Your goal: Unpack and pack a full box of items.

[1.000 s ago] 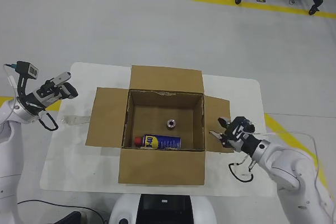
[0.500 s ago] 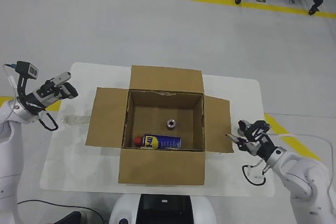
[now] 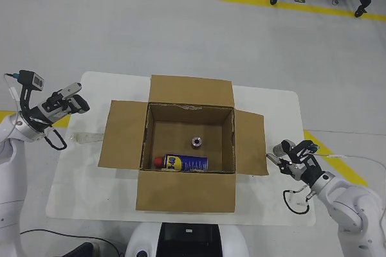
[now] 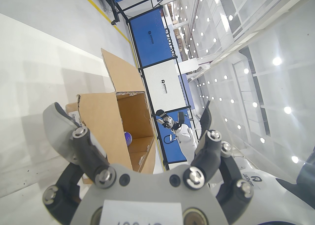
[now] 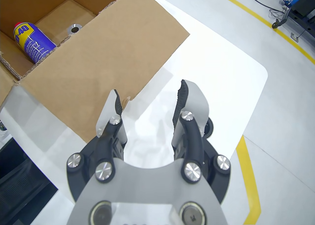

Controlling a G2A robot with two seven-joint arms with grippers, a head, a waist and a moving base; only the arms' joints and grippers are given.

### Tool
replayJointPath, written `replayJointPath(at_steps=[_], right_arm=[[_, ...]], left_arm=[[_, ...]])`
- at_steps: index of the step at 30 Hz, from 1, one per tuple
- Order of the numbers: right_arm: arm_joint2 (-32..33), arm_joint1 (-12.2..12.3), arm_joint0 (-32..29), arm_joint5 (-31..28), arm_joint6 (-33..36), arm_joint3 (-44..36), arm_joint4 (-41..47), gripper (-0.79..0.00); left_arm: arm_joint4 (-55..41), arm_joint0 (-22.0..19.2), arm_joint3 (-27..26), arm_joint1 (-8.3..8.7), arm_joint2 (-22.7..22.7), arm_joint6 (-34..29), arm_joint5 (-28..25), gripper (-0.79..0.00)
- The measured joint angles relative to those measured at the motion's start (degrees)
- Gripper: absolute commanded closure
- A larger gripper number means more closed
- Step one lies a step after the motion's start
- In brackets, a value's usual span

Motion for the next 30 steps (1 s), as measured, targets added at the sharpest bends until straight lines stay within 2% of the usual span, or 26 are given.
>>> replayJointPath(at_steps=[17, 18, 19, 22, 23, 30], right_arm=[[0.00, 0.00, 0.00, -0.01, 0.00, 0.00, 0.01, -0.474], [0.00, 0.00, 0.00, -0.01, 0.00, 0.00, 0.01, -0.554], [0.00, 0.00, 0.00, -0.01, 0.00, 0.00, 0.01, -0.554], [-0.12, -0.02, 0.08, 0.91, -0.36, 0.09, -0.81, -0.619], [-0.12, -0.02, 0.10, 1.43, -0.55, 0.31, -1.19, -0.665], [0.84, 0.17, 0.89, 2.38, 0.17, 3.42, -1.61, -0.680]], left_arm=[[0.00, 0.00, 0.00, 0.00, 0.00, 0.00, 0.00, -0.785], [0.00, 0.00, 0.00, 0.00, 0.00, 0.00, 0.00, -0.785], [0.00, 0.00, 0.00, 0.00, 0.00, 0.00, 0.00, -0.785], [0.00, 0.00, 0.00, 0.00, 0.00, 0.00, 0.00, -0.785], [0.00, 0.00, 0.00, 0.00, 0.00, 0.00, 0.00, -0.785], [0.00, 0.00, 0.00, 0.00, 0.00, 0.00, 0.00, -0.785]])
